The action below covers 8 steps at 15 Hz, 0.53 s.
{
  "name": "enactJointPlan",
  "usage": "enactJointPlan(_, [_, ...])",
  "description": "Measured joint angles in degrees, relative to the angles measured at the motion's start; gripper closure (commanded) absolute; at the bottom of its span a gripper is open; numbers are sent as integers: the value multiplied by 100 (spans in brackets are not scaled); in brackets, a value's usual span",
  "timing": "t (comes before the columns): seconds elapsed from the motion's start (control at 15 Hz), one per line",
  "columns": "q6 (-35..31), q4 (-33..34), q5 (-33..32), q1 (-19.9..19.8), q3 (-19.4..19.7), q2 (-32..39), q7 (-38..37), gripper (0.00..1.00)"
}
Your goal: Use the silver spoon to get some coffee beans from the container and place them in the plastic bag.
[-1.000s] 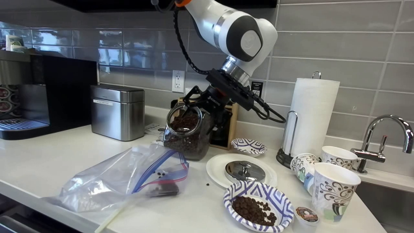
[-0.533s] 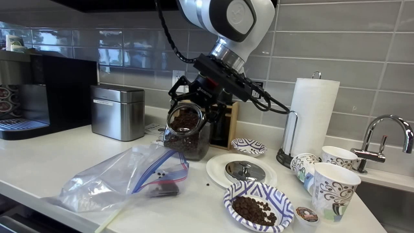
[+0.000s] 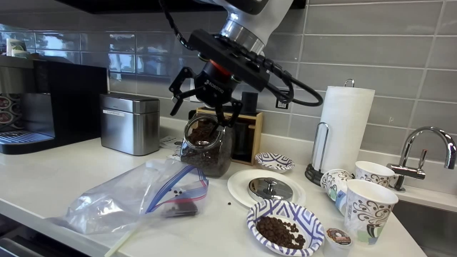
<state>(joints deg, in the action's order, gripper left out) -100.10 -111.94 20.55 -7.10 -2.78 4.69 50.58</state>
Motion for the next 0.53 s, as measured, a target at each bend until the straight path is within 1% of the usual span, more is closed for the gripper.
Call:
enactJointPlan(0.33, [-983, -571, -20, 201, 35, -564, -161, 0])
enactJointPlan(0.53, [-1335, -866, -24, 299, 43, -824, -302, 0])
